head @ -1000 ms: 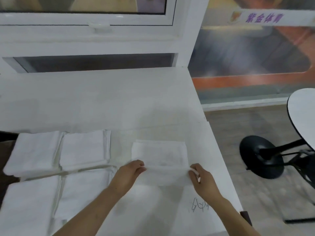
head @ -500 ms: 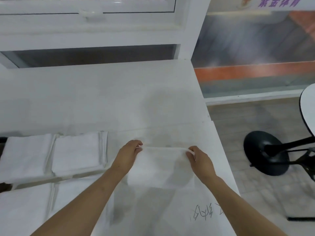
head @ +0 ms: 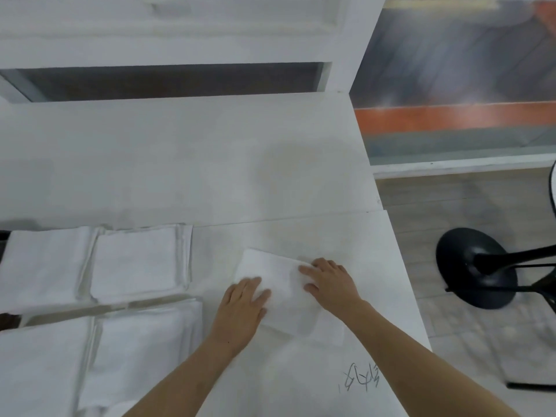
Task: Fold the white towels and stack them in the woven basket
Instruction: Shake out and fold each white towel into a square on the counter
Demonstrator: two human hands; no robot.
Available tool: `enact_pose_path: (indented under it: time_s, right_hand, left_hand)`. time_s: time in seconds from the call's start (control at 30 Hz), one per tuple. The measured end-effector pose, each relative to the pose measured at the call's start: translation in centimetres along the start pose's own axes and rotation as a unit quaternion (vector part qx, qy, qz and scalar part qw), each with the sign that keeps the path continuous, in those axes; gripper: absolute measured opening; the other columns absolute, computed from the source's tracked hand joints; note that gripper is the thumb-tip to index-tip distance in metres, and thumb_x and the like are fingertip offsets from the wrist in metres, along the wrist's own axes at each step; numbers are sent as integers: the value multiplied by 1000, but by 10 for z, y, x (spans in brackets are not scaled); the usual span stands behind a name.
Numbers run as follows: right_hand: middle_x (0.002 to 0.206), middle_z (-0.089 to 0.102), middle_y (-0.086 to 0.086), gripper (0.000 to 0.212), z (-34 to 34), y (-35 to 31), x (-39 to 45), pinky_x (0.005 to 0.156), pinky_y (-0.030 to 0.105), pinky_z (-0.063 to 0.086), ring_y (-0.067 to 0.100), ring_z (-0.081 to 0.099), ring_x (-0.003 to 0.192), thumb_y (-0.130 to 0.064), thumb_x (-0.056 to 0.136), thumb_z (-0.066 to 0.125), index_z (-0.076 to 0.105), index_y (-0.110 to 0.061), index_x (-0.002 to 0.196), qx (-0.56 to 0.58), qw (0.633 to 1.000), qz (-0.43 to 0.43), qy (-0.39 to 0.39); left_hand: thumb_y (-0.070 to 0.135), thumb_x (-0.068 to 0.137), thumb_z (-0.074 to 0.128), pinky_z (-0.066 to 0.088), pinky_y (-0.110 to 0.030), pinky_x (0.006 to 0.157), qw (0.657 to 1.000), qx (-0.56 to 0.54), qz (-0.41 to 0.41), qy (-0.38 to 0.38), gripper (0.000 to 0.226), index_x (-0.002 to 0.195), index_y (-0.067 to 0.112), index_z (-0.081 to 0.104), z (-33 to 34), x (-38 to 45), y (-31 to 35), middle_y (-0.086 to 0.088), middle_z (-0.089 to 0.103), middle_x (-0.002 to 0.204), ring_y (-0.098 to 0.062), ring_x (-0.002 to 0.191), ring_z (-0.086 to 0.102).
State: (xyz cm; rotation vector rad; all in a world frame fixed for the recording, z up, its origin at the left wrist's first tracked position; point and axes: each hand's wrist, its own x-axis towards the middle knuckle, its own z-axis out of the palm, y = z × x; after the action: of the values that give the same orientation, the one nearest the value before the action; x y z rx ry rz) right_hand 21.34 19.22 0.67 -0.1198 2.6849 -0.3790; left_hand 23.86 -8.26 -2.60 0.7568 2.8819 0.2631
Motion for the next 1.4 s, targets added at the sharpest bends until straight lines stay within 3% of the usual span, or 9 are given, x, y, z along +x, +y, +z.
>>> enact_pose_path:
  time_s: [0.13,0.27,0.43,0.57,0.73,0.9,1.0,1.3,1.4]
  right_hand:
    - [123,58,2,41,4,-4,-23,95,35,48,26,62,109,-46,99,55,60,-32,137,25,996,90,-13]
    - [115,59,0,35,11,-11,-43,84,34,50,25,66,99,-49,99,55,64,-27,125,67,989,129,-22]
    - [108,57,-3,31,16,-14,-53,75,31,45,23,65,95,-50,98,57,63,-27,118,90,985,144,-24]
    - [106,54,-6,29,15,-8,-48,81,34,53,19,62,95,-49,92,66,62,-31,114,149,974,167,-24]
    - [125,58,-7,52,1,-12,-39,99,29,48,11,57,116,-43,88,78,56,-28,133,434,881,181,59]
    - [135,65,-2,70,-34,-24,-37,104,37,51,16,65,121,-54,90,74,44,-27,148,661,740,127,8]
    - [132,70,9,50,-53,-30,-37,106,46,51,28,67,122,-41,100,65,58,-13,140,721,688,81,-21]
    - [99,72,15,21,-105,-37,-41,92,41,53,26,68,94,-9,91,73,66,4,107,656,743,76,113]
    - [103,76,8,16,-121,-40,-55,89,28,55,15,71,96,-5,91,72,68,-7,106,602,783,47,149]
  left_hand:
    - [32,85,77,52,-48,95,987,-49,-150,7,45,128,26,64,-16,5,14,-14,49,148,-36,126,52]
    - [27,91,73,53,-49,94,946,-176,-271,16,63,145,19,43,-24,8,29,-17,35,142,-36,122,46]
    - [18,94,70,52,-42,91,777,-455,-434,23,75,153,10,24,-32,26,46,-8,62,113,-26,97,61]
    - [13,92,70,56,-35,80,649,-595,-474,-12,33,123,8,60,-37,35,47,-7,72,114,-21,94,69]
    - [22,97,66,58,-42,92,687,-644,-337,-25,25,120,17,61,-73,28,60,-3,73,117,-18,103,71]
    - [25,100,64,53,-48,102,680,-698,-220,-46,32,130,19,55,-122,17,69,1,71,125,-21,116,67]
    - [27,104,57,50,-45,103,678,-712,-176,-46,34,137,20,55,-148,18,64,0,68,132,-22,123,64]
    - [29,105,54,52,-22,82,788,-588,-162,80,18,115,25,69,-189,34,38,13,76,103,-13,100,71]
    - [26,104,56,48,-13,86,846,-508,-112,118,27,130,26,60,-189,28,31,21,72,112,1,102,67]
